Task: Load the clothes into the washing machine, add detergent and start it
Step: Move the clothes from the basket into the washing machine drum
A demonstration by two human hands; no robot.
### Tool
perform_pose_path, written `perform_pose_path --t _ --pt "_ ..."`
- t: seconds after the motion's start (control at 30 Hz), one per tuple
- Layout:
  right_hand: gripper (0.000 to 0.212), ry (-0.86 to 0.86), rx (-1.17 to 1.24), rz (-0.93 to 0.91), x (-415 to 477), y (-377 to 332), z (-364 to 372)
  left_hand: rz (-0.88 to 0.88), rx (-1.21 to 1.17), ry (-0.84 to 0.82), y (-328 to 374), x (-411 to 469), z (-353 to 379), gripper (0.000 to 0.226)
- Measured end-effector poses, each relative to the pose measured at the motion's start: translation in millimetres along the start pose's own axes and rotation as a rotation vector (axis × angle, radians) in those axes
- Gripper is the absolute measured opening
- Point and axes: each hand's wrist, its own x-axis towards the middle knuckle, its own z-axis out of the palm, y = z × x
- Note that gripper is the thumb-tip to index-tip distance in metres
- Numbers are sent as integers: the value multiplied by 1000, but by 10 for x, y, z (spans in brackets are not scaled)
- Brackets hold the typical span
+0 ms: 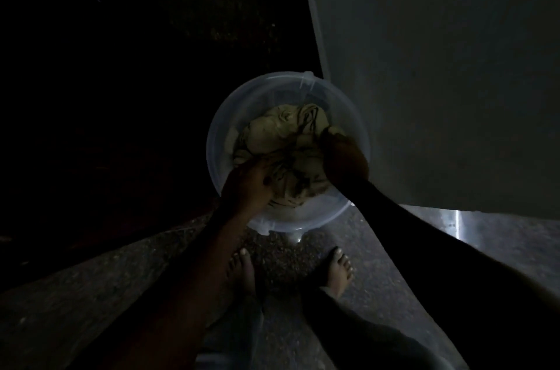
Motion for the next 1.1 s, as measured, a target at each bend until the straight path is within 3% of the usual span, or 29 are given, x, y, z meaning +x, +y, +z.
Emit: perform_pose_path --t 0.17,0.23,0.43,0.67,0.77,0.83,0.93,1.0,1.1 --pt "23 316 497 -162 -390 -602 -930 44 -67 -37 260 -367 -470 62" --pt "21 318 598 -187 -544 -837 -1238 33 -109 -60 392 -524 -678 71" --pt "17 398 830 3 -813 -1334 -2238 -15 -313 54 1012 -938 -1372 81" --pt "13 438 950 155 -1196 -1759 -3341 241 -405 59 1704 -1595 -2267 96" --pt "11 433 1038 159 -1334 -1948 -3720 286 -324 110 1924 -1882 -2566 107" --pt "14 436 1084 121 -1425 -2071 -3969 264 -268 179 2059 -2036 -2737 90" --pt "15 454 1103 96 -1545 -2196 -4301 148 -304 274 2279 -2169 -3047 44" --pt "12 502 1083 68 -1600 -2250 -4485 164 -326 316 2424 -2221 -3275 23" --pt "8 547 995 36 -1633 -2232 -4663 237 -324 357 2607 -2256 -3622 16"
